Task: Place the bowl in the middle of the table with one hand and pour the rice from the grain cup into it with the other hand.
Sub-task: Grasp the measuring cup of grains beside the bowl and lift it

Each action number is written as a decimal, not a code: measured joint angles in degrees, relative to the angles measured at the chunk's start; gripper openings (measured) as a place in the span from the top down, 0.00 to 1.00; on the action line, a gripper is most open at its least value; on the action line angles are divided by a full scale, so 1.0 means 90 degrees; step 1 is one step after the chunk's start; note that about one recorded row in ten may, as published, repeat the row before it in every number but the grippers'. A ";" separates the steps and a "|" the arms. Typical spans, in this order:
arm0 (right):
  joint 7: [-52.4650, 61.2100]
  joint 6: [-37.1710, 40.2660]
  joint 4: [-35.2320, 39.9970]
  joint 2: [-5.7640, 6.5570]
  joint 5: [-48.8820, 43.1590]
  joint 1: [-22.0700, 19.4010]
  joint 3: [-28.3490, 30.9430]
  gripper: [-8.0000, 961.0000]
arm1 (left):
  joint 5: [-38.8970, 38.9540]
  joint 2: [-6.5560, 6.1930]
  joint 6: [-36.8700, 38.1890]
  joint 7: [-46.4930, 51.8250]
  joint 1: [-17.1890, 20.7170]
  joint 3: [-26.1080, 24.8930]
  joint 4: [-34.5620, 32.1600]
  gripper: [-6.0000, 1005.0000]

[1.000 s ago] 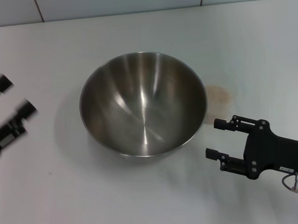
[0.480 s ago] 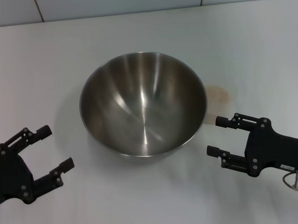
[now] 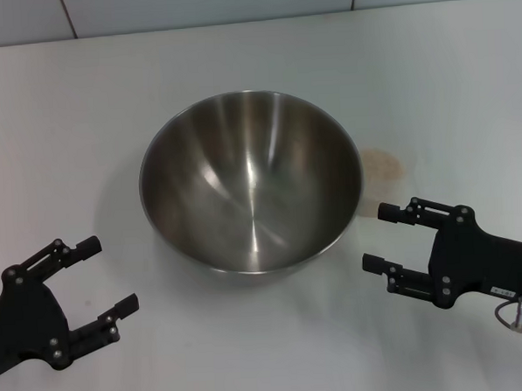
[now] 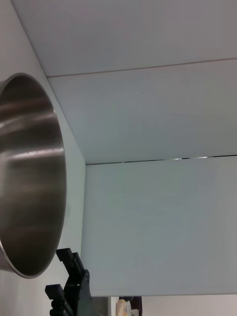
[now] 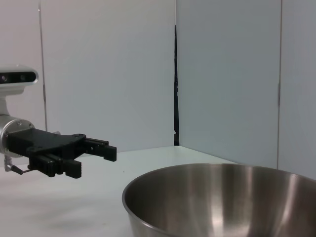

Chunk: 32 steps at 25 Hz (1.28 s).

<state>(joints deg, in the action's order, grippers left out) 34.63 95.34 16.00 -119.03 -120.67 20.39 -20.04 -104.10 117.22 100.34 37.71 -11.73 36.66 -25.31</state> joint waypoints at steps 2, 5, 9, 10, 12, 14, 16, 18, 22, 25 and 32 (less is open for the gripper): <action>0.0000 0.0000 0.0000 -0.0003 0.0000 0.0000 0.0000 0.30 | -0.0020 0.0003 -0.0032 -0.0003 -0.0007 -0.0014 0.0006 0.20; 0.0000 0.0000 0.0000 -0.0004 0.0000 0.0000 0.0000 0.30 | -0.0025 0.0003 -0.0032 -0.0005 -0.0004 -0.0037 0.0009 0.20; 0.0000 0.0000 -0.0004 -0.0006 0.0000 0.0000 0.0000 0.30 | -0.0026 0.0019 -0.0028 -0.0007 0.0003 -0.0042 0.0010 0.20; 0.0000 0.0000 -0.0010 -0.0007 0.0000 0.0000 0.0000 0.30 | -0.0026 0.0023 -0.0028 -0.0007 0.0004 -0.0044 0.0010 0.20; -0.0003 0.0019 -0.0046 -0.0012 0.0013 -0.0047 0.0028 0.30 | -0.0028 0.0037 -0.0030 -0.0008 0.0008 -0.0050 0.0010 0.20; -0.0005 0.0039 -0.0090 -0.0017 0.0051 -0.0095 0.0074 0.30 | -0.0028 0.0045 -0.0030 -0.0009 0.0008 -0.0051 0.0010 0.20; -0.0088 0.0103 -0.0255 -0.0025 0.0266 -0.0235 0.0215 0.30 | -0.0025 0.0061 -0.0029 -0.0011 0.0008 -0.0051 0.0010 0.20; -0.0484 0.0232 -0.0584 -0.0033 0.0635 -0.0497 0.0394 0.30 | -0.0017 0.0070 -0.0025 -0.0011 0.0007 -0.0051 0.0011 0.20; -0.1598 0.0413 -0.1514 -0.0036 0.1482 -0.1085 0.0906 0.30 | 0.0001 0.0072 0.0012 0.0033 0.0003 -0.0055 0.0018 0.20; -0.1771 0.0365 -0.1761 -0.0042 0.1632 -0.1255 0.1159 0.30 | 0.0009 0.0071 0.0031 0.0052 -0.0007 -0.0060 0.0019 0.20; -0.1975 -0.0180 -0.2245 -0.0062 0.1681 -0.1600 0.2063 0.30 | 0.0014 0.0041 0.0091 0.0070 -0.0015 -0.0060 0.0020 0.20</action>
<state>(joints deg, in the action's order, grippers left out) 16.86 93.72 -4.21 -119.59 -105.54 5.98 -1.47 -103.97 117.59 101.16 38.34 -11.87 36.11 -25.13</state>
